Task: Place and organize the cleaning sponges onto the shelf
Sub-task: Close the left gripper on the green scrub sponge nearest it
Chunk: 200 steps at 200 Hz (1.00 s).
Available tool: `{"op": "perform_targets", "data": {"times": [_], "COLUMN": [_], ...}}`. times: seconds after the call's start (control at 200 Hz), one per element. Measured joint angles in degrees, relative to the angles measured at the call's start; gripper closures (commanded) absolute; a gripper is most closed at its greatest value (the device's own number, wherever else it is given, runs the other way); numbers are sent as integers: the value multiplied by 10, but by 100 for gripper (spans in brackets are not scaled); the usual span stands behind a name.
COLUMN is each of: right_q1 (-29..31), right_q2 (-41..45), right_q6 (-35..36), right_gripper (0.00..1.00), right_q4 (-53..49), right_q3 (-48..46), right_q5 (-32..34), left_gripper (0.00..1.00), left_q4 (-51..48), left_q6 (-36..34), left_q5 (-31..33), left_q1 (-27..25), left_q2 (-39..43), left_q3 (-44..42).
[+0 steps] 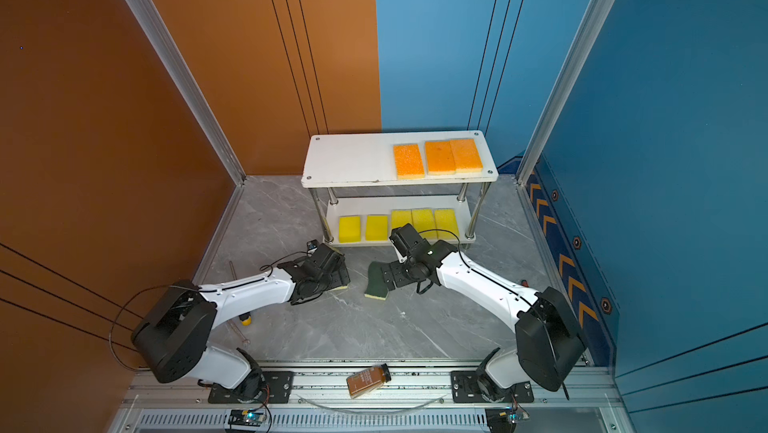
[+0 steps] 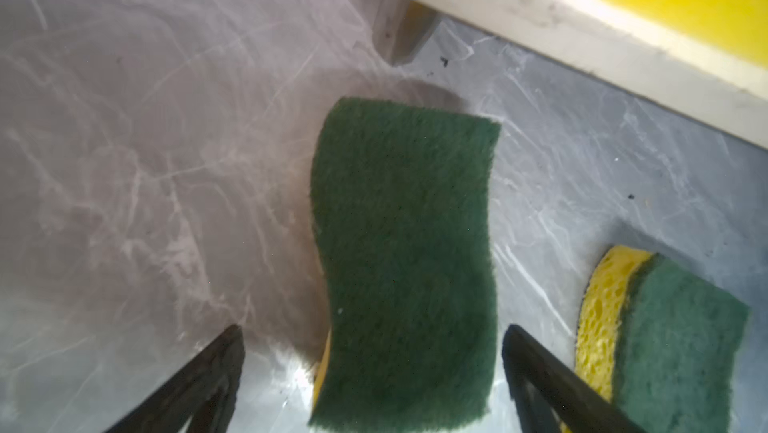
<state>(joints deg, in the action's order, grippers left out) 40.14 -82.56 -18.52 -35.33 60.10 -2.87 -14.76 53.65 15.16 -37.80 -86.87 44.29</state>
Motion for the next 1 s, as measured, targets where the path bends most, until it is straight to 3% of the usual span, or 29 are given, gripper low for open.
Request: {"op": "perform_targets", "data": {"times": [0.511,0.726,0.751,0.821,1.002], "right_q1": [-22,-23,-23,-23,-23], "right_q2": [9,9,9,9,9], "right_q6": [-10,-11,-11,-13,-13], "right_gripper": [0,0,0,0,1], "right_q4": [17,20,20,20,20], "right_q3": [-10,-11,-11,-11,-12], "right_q5": [-7,-7,-7,-7,-15], "left_gripper": [0,12,19,24,33], "left_q4": [3,-1,-2,-4,-10], "left_q6": [-1,-4,-6,-8,-17], "left_q5": [5,8,7,7,7], "left_q1": [-5,-5,-5,-5,-6], "left_q2": [-64,-69,-69,-69,-69], "left_q3": [40,45,45,45,44]}}
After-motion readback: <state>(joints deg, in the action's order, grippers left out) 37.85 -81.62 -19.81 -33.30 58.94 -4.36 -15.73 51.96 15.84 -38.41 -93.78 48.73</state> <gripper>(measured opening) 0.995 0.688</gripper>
